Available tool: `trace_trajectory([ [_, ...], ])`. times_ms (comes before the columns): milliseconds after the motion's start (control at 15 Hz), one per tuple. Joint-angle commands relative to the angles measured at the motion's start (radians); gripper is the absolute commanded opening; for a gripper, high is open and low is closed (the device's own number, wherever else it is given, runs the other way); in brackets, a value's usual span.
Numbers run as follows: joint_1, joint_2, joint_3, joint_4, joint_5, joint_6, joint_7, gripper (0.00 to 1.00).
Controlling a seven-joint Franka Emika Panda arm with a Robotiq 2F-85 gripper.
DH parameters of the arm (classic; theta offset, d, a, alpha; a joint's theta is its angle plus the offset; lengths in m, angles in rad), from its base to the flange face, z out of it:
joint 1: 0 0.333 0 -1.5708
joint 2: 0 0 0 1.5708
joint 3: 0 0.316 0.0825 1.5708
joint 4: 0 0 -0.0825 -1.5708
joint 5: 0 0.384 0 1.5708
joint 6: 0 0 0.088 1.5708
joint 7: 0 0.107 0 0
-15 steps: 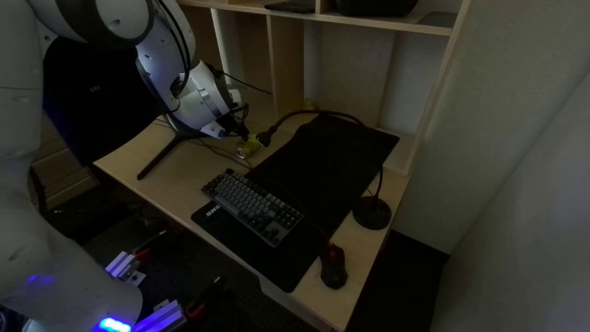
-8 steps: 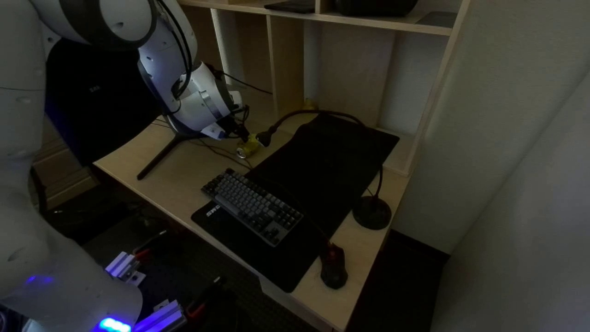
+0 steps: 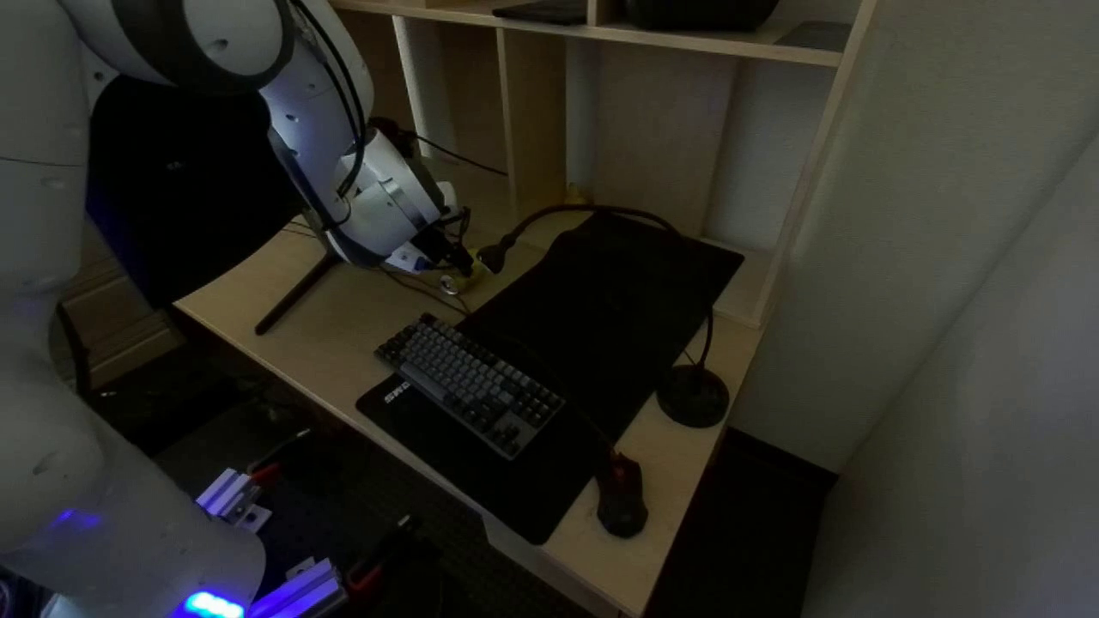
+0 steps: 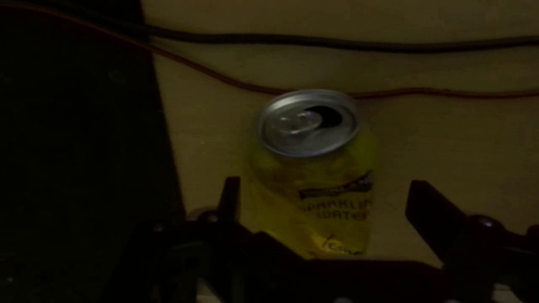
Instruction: Place the yellow can upright
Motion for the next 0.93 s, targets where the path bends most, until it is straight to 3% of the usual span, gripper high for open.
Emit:
trace_trajectory([
  [0, 0.079, 0.054, -0.122, 0.081, -0.172, 0.032, 0.149, 1.0],
  [67, 0.09, 0.067, -0.139, 0.095, -0.209, 0.043, 0.198, 1.0],
  [133, 0.054, 0.033, -0.094, 0.049, -0.144, 0.016, 0.129, 1.0],
  [267, 0.072, 0.051, -0.12, 0.072, -0.183, 0.022, 0.175, 1.0],
  [667, 0.072, 0.055, -0.115, 0.069, -0.159, 0.01, 0.168, 1.0],
  [733, 0.07, 0.056, -0.113, 0.069, -0.158, 0.013, 0.162, 0.75],
  [867, 0.066, 0.058, -0.11, 0.069, -0.158, 0.022, 0.155, 0.67],
])
